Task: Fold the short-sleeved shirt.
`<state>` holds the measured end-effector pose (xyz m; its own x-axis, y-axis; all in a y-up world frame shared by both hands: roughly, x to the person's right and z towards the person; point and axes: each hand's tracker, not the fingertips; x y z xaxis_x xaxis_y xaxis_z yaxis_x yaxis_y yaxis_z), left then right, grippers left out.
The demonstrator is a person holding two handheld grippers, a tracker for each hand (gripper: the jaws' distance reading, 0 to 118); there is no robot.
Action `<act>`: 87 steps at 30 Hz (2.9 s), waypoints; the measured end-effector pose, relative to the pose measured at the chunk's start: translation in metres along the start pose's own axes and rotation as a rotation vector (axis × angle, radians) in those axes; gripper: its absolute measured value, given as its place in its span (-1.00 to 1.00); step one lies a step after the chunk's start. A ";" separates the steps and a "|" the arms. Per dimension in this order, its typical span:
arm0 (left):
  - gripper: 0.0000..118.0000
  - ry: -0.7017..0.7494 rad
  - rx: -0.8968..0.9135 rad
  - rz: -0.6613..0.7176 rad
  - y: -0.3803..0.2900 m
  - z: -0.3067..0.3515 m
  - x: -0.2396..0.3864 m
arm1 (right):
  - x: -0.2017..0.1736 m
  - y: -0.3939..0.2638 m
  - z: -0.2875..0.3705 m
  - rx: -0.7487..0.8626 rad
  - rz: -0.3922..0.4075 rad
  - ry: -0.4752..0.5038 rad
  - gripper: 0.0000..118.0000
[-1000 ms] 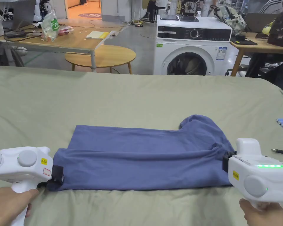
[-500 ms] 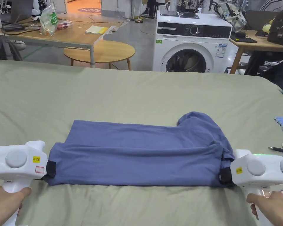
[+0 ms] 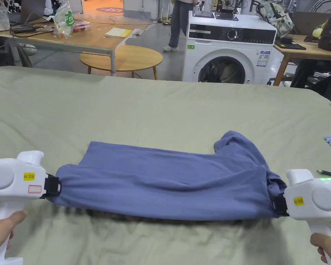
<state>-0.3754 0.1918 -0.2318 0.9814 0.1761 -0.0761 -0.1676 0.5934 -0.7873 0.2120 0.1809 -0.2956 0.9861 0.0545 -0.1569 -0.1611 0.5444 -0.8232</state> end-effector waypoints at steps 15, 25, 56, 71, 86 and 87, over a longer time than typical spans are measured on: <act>-1.00 0.010 -0.112 0.015 -0.076 -0.024 -0.007 | -0.025 -0.070 -0.021 -0.096 0.058 -0.121 -0.63; -0.40 0.034 0.198 -0.033 -0.046 0.026 0.036 | -0.051 -0.029 0.041 0.324 -0.065 -0.123 -0.05; -0.15 0.021 -0.255 0.076 0.150 -0.183 -0.002 | -0.080 0.044 -0.022 0.452 -0.078 -0.043 -1.00; -1.00 0.028 -0.033 -0.066 0.134 -0.137 0.024 | 0.016 0.128 -0.075 0.166 -0.159 -0.073 0.12; -1.00 0.001 0.079 -0.072 0.116 -0.096 0.025 | 0.045 0.162 -0.174 -0.087 -0.140 -0.017 -0.98; -1.00 -0.002 0.082 -0.069 0.116 -0.095 0.024 | 0.046 0.159 -0.169 -0.071 -0.141 -0.012 -1.00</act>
<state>-0.3623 0.1905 -0.3832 0.9907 0.1341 -0.0221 -0.1068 0.6667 -0.7376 0.2245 0.1291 -0.5261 0.9995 -0.0076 -0.0310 -0.0233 0.4865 -0.8734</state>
